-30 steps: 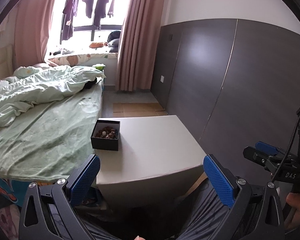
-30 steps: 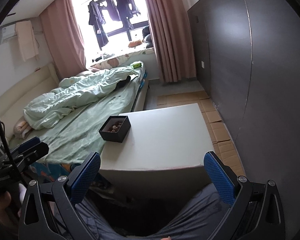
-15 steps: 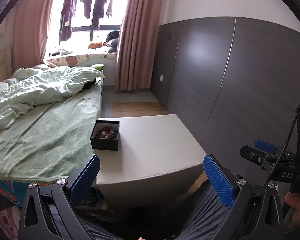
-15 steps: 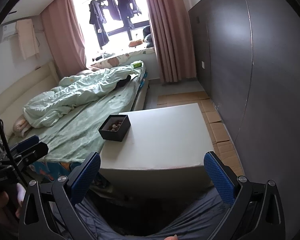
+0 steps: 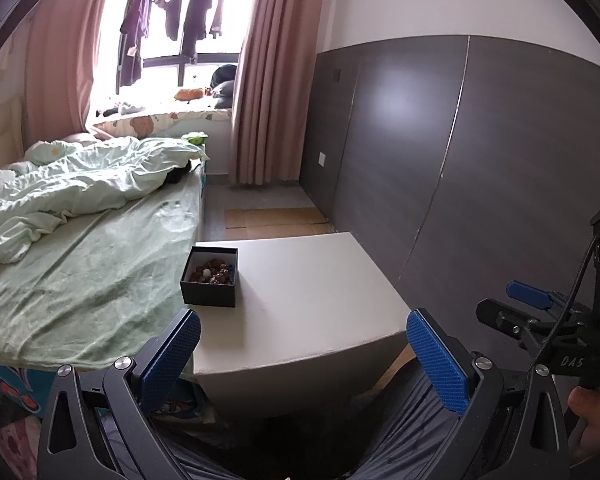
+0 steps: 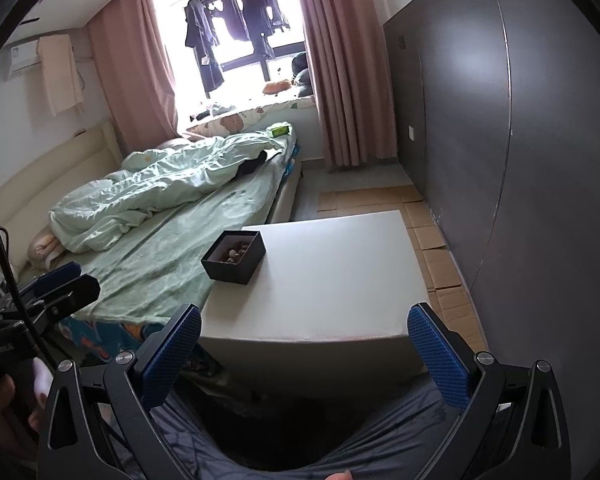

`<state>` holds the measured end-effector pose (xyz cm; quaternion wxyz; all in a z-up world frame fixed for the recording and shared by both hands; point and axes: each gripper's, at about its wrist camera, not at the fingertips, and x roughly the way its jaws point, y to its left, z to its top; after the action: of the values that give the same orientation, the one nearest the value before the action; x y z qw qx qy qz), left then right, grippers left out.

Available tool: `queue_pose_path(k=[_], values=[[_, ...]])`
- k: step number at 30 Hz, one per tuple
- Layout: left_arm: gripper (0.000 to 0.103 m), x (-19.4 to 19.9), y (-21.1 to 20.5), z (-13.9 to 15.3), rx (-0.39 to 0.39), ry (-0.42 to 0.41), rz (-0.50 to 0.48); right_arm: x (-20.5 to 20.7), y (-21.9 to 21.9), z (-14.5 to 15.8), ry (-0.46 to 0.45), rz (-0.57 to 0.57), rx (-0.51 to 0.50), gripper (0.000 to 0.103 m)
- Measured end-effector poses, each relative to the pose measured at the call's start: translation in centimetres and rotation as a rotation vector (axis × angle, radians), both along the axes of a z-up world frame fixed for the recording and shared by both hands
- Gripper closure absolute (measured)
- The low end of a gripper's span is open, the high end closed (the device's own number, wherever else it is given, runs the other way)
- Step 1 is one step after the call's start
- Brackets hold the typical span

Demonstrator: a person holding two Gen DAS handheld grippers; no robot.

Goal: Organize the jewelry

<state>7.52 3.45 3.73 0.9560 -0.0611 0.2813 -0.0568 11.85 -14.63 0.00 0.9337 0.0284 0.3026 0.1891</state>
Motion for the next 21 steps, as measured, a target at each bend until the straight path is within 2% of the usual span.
queue_pose_path(k=[3,13,21], values=[[0.000,0.00,0.03,0.04,0.002,0.000,-0.001,-0.17,0.35,0.05,-0.010,0.004,-0.028,0.000],[0.000,-0.03,-0.14,0.11,0.005,-0.004,0.001,-0.67,-0.07,0.42,-0.026,0.008,-0.009,0.000],[0.000,-0.21,-0.63,0.05,0.038,-0.008,0.014,-0.84,-0.58,0.30,-0.021,-0.001,0.005,0.000]])
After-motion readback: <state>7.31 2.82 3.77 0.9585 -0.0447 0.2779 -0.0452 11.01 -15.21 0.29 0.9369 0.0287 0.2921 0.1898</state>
